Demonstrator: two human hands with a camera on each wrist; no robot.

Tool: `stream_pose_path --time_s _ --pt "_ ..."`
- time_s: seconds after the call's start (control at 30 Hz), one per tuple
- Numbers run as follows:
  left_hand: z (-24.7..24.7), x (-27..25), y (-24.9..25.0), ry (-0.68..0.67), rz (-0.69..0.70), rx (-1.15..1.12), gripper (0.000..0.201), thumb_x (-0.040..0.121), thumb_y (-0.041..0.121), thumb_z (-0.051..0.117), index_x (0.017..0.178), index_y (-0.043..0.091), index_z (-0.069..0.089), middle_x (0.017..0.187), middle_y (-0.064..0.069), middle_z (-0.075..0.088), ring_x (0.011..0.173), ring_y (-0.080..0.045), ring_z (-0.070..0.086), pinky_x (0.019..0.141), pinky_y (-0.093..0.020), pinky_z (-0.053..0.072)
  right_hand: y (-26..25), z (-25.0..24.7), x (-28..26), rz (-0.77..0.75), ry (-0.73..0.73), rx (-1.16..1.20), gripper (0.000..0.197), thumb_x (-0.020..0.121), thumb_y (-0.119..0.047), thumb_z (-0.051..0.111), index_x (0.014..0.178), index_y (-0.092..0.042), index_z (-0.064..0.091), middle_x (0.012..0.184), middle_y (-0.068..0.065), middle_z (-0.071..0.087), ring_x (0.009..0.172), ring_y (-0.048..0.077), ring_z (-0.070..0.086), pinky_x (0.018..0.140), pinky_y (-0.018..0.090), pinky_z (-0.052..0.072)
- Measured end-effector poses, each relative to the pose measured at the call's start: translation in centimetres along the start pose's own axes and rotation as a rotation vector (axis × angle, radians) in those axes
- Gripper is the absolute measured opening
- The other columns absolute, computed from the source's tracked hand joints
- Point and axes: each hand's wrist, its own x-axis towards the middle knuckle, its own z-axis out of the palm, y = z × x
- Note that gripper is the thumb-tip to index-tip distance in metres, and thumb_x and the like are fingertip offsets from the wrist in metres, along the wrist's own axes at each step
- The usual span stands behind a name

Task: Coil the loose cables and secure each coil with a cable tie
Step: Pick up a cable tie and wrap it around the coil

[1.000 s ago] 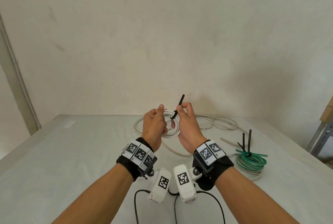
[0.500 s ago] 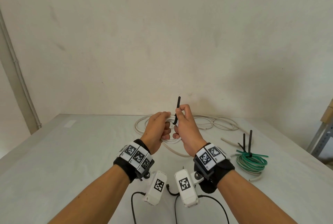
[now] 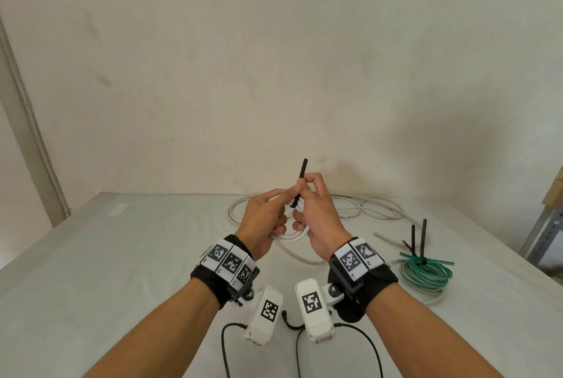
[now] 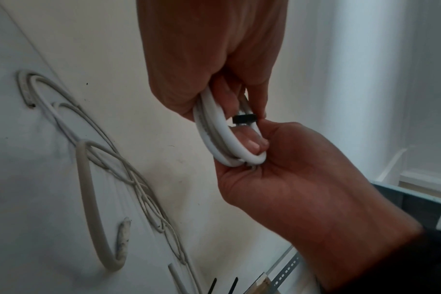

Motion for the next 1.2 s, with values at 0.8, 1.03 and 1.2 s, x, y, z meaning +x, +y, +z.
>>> stream_pose_path --time_s 0.8,1.03,1.2 --pt "-0.6 1.0 0.5 -0.042 -0.144 0.127 0.021 0.099 0.014 0.068 0.111 -0.002 0.072 0.047 0.008 0.038 0.039 -0.007 0.026 0.038 -0.019 0.027 0.6 -1.7 0.8 -0.423 0.11 -0.411 0.011 0.105 -0.012 0.052 0.094 -0.011 0.054 0.085 0.004 0.073 0.082 0.014 0.069 0.07 0.021 0.053" --pt "-0.2 1.4 0.1 -0.003 -0.11 0.238 0.019 0.094 0.017 0.075 0.105 0.001 0.078 0.062 -0.001 0.048 0.042 -0.01 0.031 0.041 -0.022 0.03 0.8 -2.6 0.9 -0.378 0.11 -0.414 0.011 0.105 -0.012 0.053 0.093 -0.012 0.055 0.085 0.004 0.074 0.083 0.018 0.07 0.073 0.027 0.054" --pt "0.1 1.1 0.4 -0.085 -0.173 0.193 0.02 0.09 0.03 0.08 0.096 0.011 0.076 0.059 0.005 0.03 0.051 -0.01 0.023 0.044 -0.022 0.021 0.0 -3.1 1.6 -0.297 0.08 -0.342 0.013 0.105 -0.017 0.054 0.093 -0.013 0.058 0.084 0.003 0.076 0.083 0.024 0.07 0.085 0.045 0.057"
